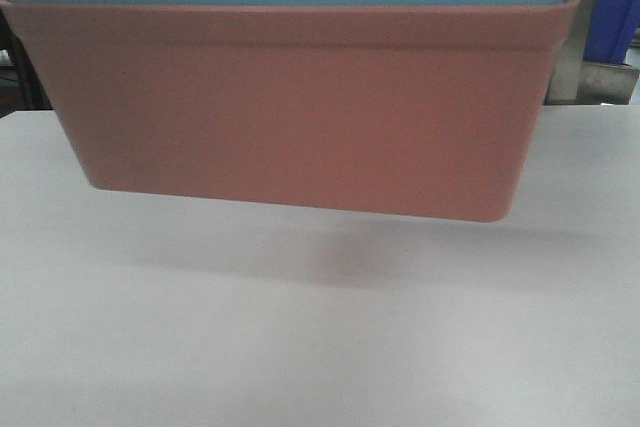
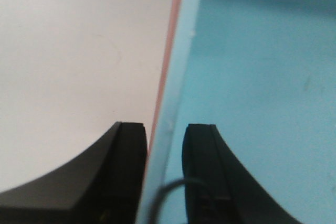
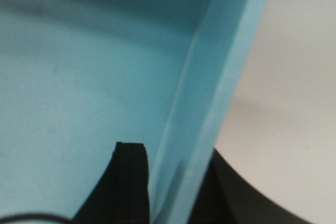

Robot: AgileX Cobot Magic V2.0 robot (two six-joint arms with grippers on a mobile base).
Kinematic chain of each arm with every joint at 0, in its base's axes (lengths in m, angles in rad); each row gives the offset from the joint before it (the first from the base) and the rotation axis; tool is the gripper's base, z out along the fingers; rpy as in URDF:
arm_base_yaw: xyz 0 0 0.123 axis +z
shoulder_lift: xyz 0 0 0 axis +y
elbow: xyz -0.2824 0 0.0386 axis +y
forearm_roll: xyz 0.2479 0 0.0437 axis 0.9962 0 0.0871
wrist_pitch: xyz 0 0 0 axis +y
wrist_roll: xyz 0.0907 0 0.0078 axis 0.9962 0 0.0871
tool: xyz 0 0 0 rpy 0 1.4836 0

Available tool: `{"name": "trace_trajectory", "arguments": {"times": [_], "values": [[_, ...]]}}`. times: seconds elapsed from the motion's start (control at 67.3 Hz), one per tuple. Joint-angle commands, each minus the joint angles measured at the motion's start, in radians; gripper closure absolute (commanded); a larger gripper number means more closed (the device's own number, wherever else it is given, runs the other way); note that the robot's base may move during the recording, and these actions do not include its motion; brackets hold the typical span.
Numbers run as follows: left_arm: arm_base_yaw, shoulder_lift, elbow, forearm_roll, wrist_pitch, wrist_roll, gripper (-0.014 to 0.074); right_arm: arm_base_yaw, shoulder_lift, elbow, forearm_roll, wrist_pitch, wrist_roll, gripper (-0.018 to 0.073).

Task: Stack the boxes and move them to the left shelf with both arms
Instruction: 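Close both grippers on the rims and lift the stacked bins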

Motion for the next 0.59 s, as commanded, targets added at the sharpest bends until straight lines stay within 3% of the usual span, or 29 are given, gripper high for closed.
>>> {"name": "trace_trajectory", "arguments": {"times": [0.0, 0.193, 0.58], "values": [[-0.08, -0.072, -0.039, -0.017, -0.089, -0.021, 0.0599, 0.045, -0.03, -0.029, -0.101, -0.137, 0.071, 0.0504], [-0.151, -0.066, -0.039, 0.066, -0.134, -0.131, 0.0599, 0.125, -0.026, -0.029, -0.169, -0.166, 0.172, 0.0504], [-0.168, -0.033, -0.037, 0.06, -0.151, -0.138, 0.0599, 0.217, -0.021, -0.029, -0.18, -0.197, 0.202, 0.0504]]}}
